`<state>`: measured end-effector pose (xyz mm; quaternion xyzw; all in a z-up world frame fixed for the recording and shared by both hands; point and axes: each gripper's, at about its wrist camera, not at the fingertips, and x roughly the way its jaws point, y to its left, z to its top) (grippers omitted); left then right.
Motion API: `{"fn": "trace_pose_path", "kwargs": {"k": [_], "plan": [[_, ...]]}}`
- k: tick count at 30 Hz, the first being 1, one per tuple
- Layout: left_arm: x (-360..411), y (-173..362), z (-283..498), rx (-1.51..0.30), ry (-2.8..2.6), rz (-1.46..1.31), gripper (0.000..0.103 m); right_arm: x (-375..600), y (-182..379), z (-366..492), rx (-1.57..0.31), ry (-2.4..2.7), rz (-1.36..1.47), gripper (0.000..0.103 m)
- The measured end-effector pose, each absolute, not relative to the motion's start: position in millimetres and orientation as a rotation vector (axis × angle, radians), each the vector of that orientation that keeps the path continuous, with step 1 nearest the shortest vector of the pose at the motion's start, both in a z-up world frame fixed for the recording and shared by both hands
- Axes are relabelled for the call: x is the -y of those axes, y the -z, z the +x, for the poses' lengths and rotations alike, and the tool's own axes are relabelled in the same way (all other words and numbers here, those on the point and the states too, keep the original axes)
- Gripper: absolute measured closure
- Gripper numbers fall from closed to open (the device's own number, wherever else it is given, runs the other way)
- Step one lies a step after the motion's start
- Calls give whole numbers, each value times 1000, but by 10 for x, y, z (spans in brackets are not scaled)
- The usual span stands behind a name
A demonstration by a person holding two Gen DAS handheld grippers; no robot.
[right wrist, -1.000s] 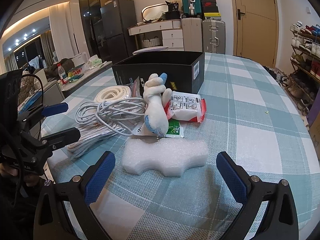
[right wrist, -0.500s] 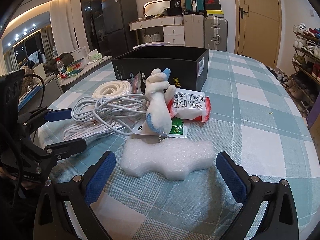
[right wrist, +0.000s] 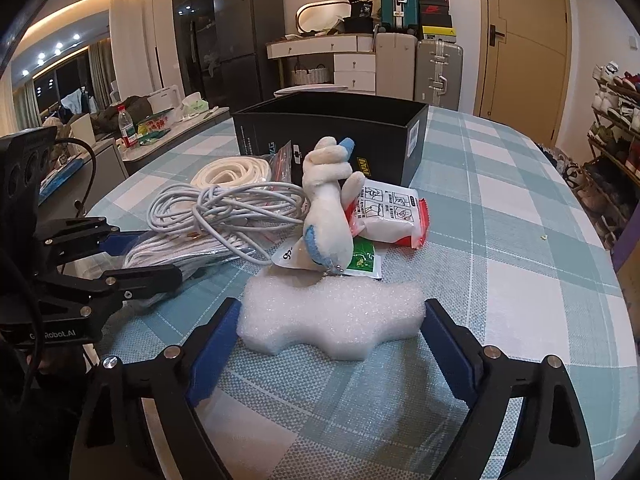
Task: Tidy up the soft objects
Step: 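Close the right gripper on the white foam block while the left grips the bagged white cables, then lift the foam block and cable bag and carry both over the black box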
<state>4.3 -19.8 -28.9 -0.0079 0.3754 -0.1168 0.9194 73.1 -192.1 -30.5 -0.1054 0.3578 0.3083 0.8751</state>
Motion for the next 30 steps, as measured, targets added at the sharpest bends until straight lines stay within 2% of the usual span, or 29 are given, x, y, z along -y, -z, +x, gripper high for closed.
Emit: {"fn": "trace_pose_path", "kwargs": {"k": [14,30], "plan": [[77,94,-3,-744,312,-107,67,2031,83,649,-677,-663,-146,14],[279,11,-235,-746,390,-54,67,2142,-103,542,-612,-661,-108,14]]}}
